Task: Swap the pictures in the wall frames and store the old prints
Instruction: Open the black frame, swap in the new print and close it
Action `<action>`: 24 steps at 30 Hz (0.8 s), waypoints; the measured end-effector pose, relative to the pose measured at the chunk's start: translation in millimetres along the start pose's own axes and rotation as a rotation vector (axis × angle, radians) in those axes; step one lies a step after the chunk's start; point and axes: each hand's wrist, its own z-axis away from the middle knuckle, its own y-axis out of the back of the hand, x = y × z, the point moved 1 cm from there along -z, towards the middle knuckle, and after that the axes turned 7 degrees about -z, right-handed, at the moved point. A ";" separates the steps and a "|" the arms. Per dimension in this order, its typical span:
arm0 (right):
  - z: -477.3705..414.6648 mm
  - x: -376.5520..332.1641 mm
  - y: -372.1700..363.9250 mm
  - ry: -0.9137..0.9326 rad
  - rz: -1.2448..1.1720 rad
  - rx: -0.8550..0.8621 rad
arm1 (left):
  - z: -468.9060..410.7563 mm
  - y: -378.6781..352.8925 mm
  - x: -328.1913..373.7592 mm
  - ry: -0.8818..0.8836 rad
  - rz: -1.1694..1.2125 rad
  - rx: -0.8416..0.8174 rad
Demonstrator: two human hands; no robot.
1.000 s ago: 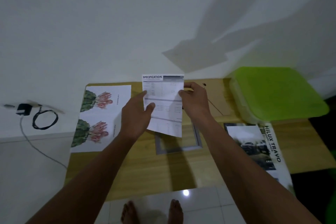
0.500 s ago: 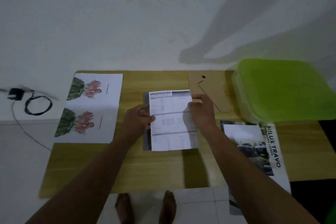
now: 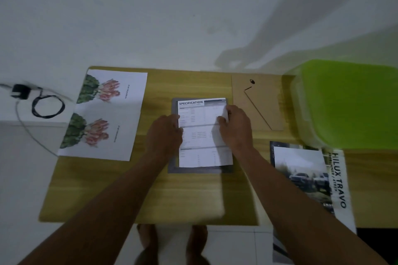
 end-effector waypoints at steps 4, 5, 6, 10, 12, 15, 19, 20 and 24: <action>9.8 5.7 2.0 0.190 0.249 -0.159 | 6.6 -8.4 -5.7 -0.243 -0.212 -0.007; 12.0 7.3 1.5 0.242 0.320 -0.209 | 6.6 -10.3 -8.0 -0.292 -0.244 -0.040; 14.3 8.3 0.3 0.285 0.391 -0.248 | 6.3 -11.7 -10.2 -0.323 -0.281 -0.071; 17.9 14.6 -6.6 0.357 0.512 -0.266 | 3.1 -14.3 -15.1 -0.342 -0.394 -0.139; 19.5 15.7 -8.6 0.368 0.511 -0.255 | 2.2 -14.2 -15.2 -0.347 -0.411 -0.153; 21.6 16.5 -11.5 0.379 0.496 -0.255 | 2.6 -13.8 -16.5 -0.353 -0.437 -0.181; 23.8 19.9 -14.9 0.403 0.579 -0.250 | 1.1 -14.2 -17.8 -0.374 -0.482 -0.217; 24.9 20.4 -15.5 0.397 0.592 -0.248 | 0.6 -14.6 -17.7 -0.377 -0.497 -0.224; 25.3 22.2 -15.2 0.378 0.585 -0.276 | 1.0 -16.6 -14.7 -0.368 -0.534 -0.230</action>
